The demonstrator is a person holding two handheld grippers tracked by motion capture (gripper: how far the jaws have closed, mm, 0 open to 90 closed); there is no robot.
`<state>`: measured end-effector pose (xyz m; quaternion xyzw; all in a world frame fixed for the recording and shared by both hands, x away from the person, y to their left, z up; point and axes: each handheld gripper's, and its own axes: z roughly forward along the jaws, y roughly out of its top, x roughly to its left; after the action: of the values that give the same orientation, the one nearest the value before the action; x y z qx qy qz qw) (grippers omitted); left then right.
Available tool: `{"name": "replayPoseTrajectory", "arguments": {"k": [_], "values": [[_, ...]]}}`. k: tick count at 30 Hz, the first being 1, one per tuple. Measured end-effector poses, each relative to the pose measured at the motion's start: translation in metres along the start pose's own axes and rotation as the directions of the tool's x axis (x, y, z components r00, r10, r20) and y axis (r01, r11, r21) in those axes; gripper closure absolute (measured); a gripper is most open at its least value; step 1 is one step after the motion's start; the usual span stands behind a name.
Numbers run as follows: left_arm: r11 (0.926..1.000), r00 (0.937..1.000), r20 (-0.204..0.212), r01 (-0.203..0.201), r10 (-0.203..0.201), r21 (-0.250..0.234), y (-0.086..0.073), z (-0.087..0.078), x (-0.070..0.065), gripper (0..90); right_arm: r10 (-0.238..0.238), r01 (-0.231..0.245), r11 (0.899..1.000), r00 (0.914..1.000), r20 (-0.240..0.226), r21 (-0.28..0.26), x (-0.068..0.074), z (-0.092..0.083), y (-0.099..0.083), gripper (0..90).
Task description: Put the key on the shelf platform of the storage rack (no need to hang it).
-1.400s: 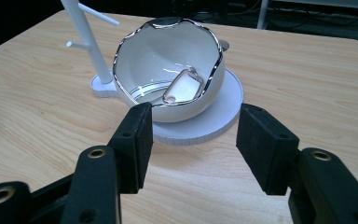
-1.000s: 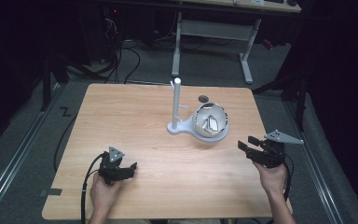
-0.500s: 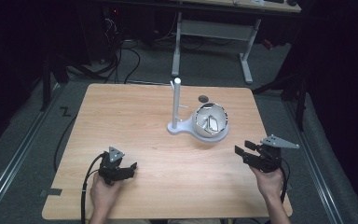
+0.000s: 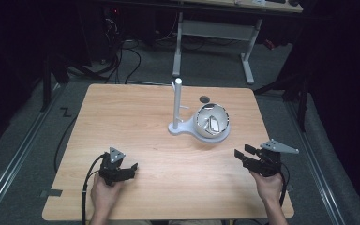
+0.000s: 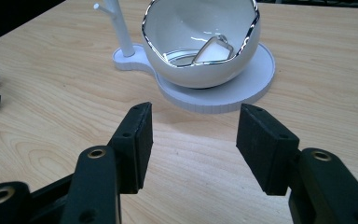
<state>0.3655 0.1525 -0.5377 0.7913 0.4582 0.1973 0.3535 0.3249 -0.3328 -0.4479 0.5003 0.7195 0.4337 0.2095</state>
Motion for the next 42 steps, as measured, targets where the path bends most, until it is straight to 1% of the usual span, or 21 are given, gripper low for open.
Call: {"name": "replayPoseTrajectory", "arguments": {"k": [5,6,15,23,26,30,32,34,37,41,42], "values": [[1.0000,1.0000,0.000,0.000,0.000,0.000,0.000,0.000,0.000,23.0,-0.001,0.001,1.000,1.0000,-0.009,0.005,0.003,0.005,-0.004,46.1],[1.0000,1.0000,0.000,0.000,0.000,0.000,0.000,0.000,0.000,23.0,0.006,-0.006,1.000,0.9999,-0.010,0.010,0.003,0.006,-0.005,46.2],[1.0000,1.0000,0.000,0.000,0.000,0.000,0.000,0.000,0.000,23.0,0.009,-0.009,1.000,0.9999,0.007,0.020,0.001,0.012,-0.012,46.3],[1.0000,1.0000,0.000,0.000,0.000,0.000,0.000,0.000,0.000,23.0,0.010,-0.010,0.999,1.0000,0.000,0.033,0.002,0.019,-0.016,46.4],[1.0000,1.0000,0.000,0.000,0.000,0.000,0.000,0.000,0.000,23.0,0.002,-0.002,0.999,1.0000,-0.005,0.033,0.003,0.022,-0.017,46.5],[1.0000,1.0000,0.000,0.000,0.000,0.000,0.000,0.000,0.000,23.0,0.002,-0.001,0.999,0.9998,-0.021,0.047,0.004,0.028,-0.019,46.4],[1.0000,1.0000,0.000,0.000,0.000,0.000,0.000,0.000,0.000,23.0,-0.008,0.009,0.999,0.9997,-0.022,0.049,0.005,0.030,-0.020,46.5],[1.0000,1.0000,0.000,0.000,0.000,0.000,0.000,0.000,0.000,23.0,-0.007,0.008,0.998,0.9997,-0.025,0.059,0.006,0.033,-0.022,46.5],[1.0000,1.0000,0.000,0.000,0.000,0.000,0.000,0.000,0.000,23.0,-0.013,0.015,0.998,0.9995,-0.028,0.058,0.007,0.037,-0.023,46.5],[1.0000,1.0000,0.000,0.000,0.000,0.000,0.000,0.000,0.000,23.0,-0.013,0.015,0.997,0.9996,-0.025,0.074,0.008,0.043,-0.025,46.6],[1.0000,1.0000,0.000,0.000,0.000,0.000,0.000,0.000,0.000,23.0,-0.020,0.022,0.996,0.9995,-0.026,0.081,0.008,0.045,-0.026,46.6]]}}
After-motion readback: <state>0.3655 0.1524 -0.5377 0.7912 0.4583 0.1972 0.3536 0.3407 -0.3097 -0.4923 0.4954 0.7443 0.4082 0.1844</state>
